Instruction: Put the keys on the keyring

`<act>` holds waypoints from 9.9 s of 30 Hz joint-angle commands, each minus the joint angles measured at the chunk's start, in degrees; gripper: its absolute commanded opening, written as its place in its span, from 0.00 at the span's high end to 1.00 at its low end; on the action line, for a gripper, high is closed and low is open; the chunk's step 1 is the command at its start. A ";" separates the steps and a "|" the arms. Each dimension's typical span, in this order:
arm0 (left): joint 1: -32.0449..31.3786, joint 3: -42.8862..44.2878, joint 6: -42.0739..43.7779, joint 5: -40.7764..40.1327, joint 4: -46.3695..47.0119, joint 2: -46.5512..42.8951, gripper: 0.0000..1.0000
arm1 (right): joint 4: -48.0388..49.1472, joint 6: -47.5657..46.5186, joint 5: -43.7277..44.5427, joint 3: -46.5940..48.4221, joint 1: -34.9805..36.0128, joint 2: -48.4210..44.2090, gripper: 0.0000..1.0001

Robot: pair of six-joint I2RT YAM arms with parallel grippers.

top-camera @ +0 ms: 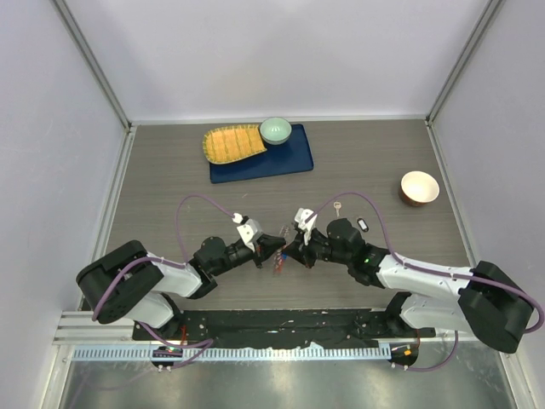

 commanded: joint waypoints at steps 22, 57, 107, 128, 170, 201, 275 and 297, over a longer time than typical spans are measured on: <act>-1.33 -0.34 0.92 3.14 16.52 -3.11 1.00 | 4.18 3.80 -23.12 1.50 -17.92 -1.83 0.64; -1.33 -1.22 1.01 1.29 16.43 -2.76 1.00 | 14.03 5.72 -34.38 -1.14 -18.09 5.83 0.65; -1.24 -4.21 3.47 0.77 5.64 -9.33 0.69 | -14.59 -11.93 -18.87 11.16 -14.76 2.84 0.99; -1.33 -6.59 13.76 -0.82 -15.21 -21.32 0.60 | -45.82 -32.33 0.34 28.48 0.10 7.67 0.99; -1.33 0.89 5.05 10.70 10.98 4.62 1.00 | -42.83 -30.49 -0.72 26.81 1.68 5.13 0.99; -1.33 -2.19 0.66 0.24 16.52 1.63 1.00 | 5.50 8.54 -9.94 -4.21 -10.18 -6.57 0.61; -1.24 13.89 3.22 2.18 -36.91 -11.64 0.58 | -11.10 -8.78 -14.34 5.98 -11.41 -0.68 0.99; -1.24 32.44 -4.35 0.93 -68.47 -4.43 0.76 | -11.72 -9.13 -13.99 6.42 -10.71 -0.32 0.99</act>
